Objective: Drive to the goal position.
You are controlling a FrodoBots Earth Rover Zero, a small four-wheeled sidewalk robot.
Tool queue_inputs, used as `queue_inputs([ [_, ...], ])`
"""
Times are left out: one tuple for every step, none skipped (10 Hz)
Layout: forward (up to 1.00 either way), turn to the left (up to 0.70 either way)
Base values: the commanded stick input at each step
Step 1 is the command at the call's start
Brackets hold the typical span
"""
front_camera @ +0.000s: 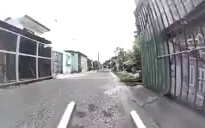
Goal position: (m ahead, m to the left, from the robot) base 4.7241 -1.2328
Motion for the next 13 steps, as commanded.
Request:
queue_inputs([
  [0.85,0.0],
  [0.85,0.0],
  [0.85,0.0],
  [0.85,0.0],
  [0.85,0.0],
  [0.85,0.0],
  [0.85,0.0],
  [0.85,0.0],
  [0.85,0.0],
  [0.85,0.0],
  [0.85,0.0],
  [0.85,0.0],
  [0.85,0.0],
])
